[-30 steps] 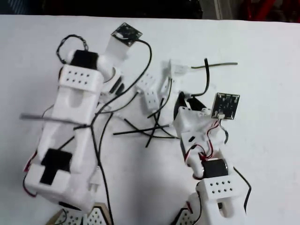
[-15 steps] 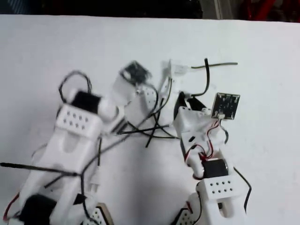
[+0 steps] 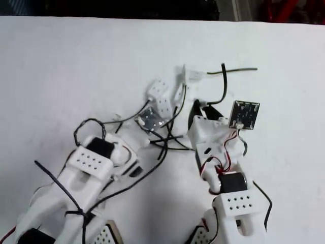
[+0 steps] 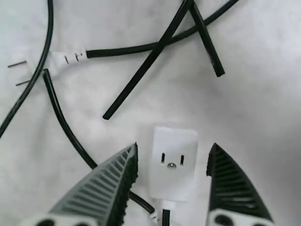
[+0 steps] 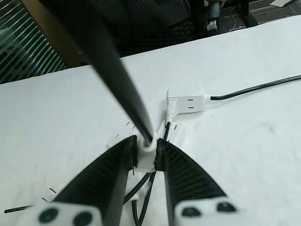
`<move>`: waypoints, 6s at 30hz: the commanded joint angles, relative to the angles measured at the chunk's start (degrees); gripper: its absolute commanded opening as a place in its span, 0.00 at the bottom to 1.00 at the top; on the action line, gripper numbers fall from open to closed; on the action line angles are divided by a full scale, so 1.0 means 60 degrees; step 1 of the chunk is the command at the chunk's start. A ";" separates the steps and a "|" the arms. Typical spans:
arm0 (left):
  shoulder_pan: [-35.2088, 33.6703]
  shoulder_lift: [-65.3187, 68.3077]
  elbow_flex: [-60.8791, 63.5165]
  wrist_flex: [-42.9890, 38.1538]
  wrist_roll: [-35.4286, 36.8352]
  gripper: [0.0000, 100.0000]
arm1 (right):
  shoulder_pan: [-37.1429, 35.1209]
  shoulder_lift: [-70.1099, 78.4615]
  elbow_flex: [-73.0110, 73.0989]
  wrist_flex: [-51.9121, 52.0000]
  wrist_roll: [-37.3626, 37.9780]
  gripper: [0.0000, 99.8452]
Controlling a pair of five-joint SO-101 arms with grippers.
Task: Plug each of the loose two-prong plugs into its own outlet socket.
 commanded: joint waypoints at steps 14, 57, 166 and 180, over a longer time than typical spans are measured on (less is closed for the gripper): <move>0.0667 -0.0198 0.0352 0.0821 -0.0073 0.25 | 0.0081 -0.0183 -0.0044 -0.0154 0.0029 0.02; -0.0037 0.1516 -0.0806 0.0850 -0.0864 0.25 | 0.0037 -0.0183 0.0059 -0.0154 0.0044 0.02; -0.3040 0.2777 -0.5700 0.3048 -0.2110 0.29 | -0.0227 -0.0168 0.0073 -0.0125 0.0366 0.02; -0.5370 -0.1971 -0.2095 0.2198 -0.1377 0.29 | -0.4755 -0.0168 -0.0161 0.1209 0.1099 0.02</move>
